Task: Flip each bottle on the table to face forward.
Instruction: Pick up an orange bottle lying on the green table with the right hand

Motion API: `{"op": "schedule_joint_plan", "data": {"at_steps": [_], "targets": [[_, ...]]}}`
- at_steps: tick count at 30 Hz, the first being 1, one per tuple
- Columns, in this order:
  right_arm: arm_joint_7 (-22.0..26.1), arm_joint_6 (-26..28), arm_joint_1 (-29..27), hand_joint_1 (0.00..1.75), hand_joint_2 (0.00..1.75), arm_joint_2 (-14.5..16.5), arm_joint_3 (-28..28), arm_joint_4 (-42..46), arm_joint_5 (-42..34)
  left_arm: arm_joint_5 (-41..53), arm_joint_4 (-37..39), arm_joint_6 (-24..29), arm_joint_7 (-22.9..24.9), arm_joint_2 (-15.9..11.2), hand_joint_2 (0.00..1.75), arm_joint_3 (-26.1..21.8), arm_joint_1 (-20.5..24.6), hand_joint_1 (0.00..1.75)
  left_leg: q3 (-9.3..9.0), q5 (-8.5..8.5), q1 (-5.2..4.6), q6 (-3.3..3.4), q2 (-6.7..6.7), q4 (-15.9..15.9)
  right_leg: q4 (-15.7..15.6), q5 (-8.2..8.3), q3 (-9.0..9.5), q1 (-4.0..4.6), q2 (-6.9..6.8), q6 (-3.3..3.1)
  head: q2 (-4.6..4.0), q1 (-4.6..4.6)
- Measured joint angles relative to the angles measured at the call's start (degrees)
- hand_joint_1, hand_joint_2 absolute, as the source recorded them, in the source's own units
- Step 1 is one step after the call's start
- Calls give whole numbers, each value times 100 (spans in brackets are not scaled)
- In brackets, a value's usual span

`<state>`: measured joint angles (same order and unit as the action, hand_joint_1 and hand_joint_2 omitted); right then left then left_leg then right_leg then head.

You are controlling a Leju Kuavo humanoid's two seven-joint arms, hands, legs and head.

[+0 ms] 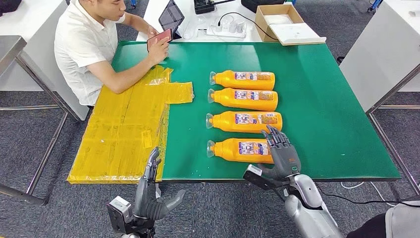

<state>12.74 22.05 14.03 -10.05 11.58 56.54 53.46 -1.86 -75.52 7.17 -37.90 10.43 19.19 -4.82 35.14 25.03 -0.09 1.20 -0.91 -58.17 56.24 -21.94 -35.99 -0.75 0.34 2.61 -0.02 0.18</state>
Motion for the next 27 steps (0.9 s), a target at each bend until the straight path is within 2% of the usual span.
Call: {"op": "schedule_joint_plan", "data": {"at_steps": [5, 9, 15, 23, 27], "targets": [[0, -78, 93, 0, 175, -1, 0, -134, -51, 6, 0, -20, 0, -1, 175, 0, 9, 0, 0, 0, 0, 0, 0, 0, 0, 0, 0, 0, 0, 0, 0, -1], [-144, -726, 527, 0, 175, -13, 49, -800, -175, -3, 0, -199, 9, -5, 175, -2, 56, 0, -2, -1, 0, 1, 3, 0, 0, 1, 0, 0, 1, 1, 0, -1], [-364, -1172, 960, 2, 175, -75, 209, -1273, -135, 1, 1, -301, 13, -9, 175, -9, 109, 0, -15, -1, 0, 1, 5, 0, -1, 2, 10, 0, 2, 1, 0, 0], [-463, -1988, 1514, 173, 175, -168, 442, -1879, -270, 29, 47, -427, 11, -13, 175, -14, 220, 0, -75, 7, -1, 5, 21, 0, -7, 1, 62, 1, 5, 0, 0, -1], [-408, -2087, 1660, 175, 175, -190, 513, -2076, -351, 39, 58, -461, 11, -15, 175, -17, 248, 0, -97, 9, -1, 8, 28, 0, -10, 1, 84, 1, 7, 0, 0, -1]]}}
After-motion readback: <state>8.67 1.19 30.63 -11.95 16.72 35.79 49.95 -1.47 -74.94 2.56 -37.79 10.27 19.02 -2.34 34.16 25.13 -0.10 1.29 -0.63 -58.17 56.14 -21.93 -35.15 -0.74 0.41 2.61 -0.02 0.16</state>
